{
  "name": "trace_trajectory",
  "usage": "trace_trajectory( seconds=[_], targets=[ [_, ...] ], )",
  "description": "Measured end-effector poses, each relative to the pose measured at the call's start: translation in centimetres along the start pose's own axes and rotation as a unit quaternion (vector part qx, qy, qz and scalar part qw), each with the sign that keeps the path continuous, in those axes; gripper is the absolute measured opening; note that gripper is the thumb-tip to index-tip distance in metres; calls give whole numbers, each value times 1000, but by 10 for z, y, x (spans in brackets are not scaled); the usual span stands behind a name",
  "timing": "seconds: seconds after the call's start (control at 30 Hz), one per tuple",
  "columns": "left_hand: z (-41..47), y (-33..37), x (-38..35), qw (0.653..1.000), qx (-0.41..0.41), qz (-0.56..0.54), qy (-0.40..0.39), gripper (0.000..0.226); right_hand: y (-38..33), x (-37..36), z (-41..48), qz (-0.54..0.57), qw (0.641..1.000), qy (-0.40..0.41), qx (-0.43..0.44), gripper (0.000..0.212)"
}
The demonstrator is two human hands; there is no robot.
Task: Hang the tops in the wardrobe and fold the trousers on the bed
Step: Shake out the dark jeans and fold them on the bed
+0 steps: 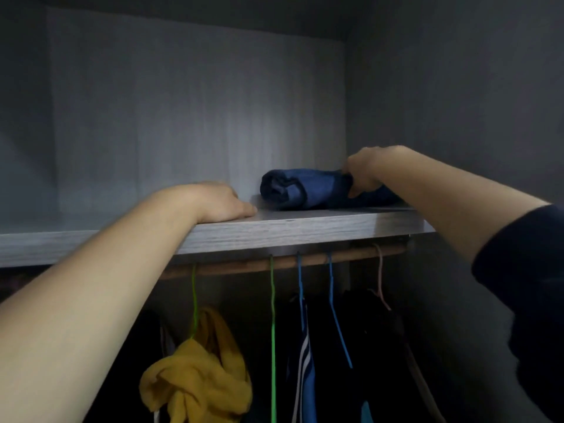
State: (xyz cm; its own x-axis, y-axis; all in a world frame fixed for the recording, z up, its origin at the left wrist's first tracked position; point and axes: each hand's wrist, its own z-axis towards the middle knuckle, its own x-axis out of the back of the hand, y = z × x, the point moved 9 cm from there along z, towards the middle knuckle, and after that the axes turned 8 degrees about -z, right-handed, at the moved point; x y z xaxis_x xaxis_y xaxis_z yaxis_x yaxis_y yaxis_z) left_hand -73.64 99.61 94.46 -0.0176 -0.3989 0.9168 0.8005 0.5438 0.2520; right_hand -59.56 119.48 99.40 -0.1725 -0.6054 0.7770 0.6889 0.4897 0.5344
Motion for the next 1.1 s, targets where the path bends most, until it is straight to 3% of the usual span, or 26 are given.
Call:
trace_trajectory(
  seconds=[0.27, 0.43, 0.7, 0.8, 0.87, 1.0, 1.1],
  targets=[
    [10, -2, -1, 1000, 1, 2, -7, 53, -6, -15, 42, -19, 998, -56, -26, 62],
    [10, -4, -2, 1000, 9, 9, -14, 49, -23, -32, 25, 136, 984, -120, 3, 56],
    [-8, -6, 20, 997, 15, 27, 75, 32, -27, -13, -71, 302, 952, -15, 44, 62],
    [-33, -3, 25, 996, 0, -4, 92, 45, -26, -19, -115, 341, 939, 13, 41, 73],
    [-61, 4, 22, 993, -15, 7, 113, 60, -19, -21, -143, 313, 944, 105, 16, 79],
    [-161, 21, -1, 943, -113, 94, 298, 52, -36, -40, -199, 291, 915, 276, -43, 64],
    [-232, 9, -54, 916, -174, 0, 361, 49, -84, -85, -256, 312, 890, 315, -104, 61]
  ],
)
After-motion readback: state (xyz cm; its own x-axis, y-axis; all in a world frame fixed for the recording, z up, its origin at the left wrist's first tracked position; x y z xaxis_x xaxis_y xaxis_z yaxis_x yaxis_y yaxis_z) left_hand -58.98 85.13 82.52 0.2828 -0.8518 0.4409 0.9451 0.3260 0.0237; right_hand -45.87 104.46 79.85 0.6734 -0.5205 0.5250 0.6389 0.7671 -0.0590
